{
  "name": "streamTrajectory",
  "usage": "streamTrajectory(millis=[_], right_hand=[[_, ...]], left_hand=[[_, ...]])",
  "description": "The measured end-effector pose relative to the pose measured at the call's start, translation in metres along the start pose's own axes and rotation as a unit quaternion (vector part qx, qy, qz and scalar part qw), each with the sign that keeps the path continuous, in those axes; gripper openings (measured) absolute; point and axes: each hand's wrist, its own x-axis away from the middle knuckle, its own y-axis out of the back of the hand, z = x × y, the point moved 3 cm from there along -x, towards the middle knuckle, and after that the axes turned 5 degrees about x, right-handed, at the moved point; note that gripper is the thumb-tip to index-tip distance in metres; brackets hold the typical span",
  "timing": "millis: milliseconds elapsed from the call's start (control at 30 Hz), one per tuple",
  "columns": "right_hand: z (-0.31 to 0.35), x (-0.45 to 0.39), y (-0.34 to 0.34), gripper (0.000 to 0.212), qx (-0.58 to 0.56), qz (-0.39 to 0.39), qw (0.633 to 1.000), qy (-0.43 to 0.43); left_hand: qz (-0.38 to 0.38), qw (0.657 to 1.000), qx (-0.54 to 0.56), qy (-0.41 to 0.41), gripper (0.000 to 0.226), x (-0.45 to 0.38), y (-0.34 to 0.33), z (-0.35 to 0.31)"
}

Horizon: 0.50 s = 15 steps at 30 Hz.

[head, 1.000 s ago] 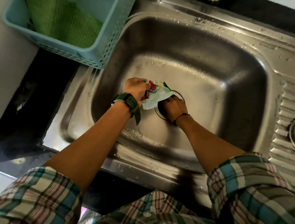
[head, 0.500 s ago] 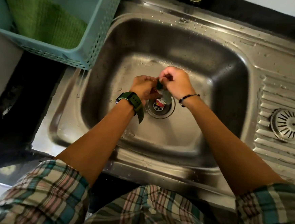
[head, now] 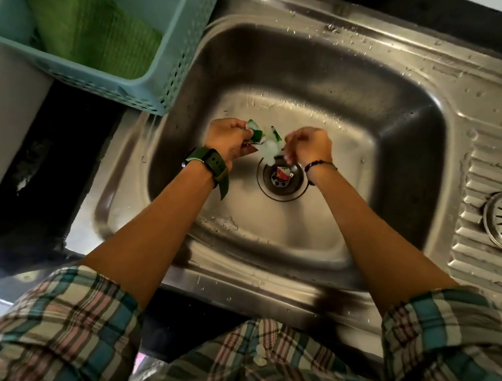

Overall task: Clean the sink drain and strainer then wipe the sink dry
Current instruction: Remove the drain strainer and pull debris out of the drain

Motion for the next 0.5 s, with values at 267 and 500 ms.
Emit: streamTrajectory(millis=[267,500], right_hand=[[-0.049,0.002,-0.044,0.024,0.518,0.063,0.841,0.145],[-0.048,-0.006,-0.035,0.024,0.429,0.031,0.899,0.077]], left_hand=[[-0.028,1.000,0.004,-0.011,0.024,0.003,0.012,0.000],[-0.035,0.999,-0.025,0.000,0.025,0.004,0.017,0.002]])
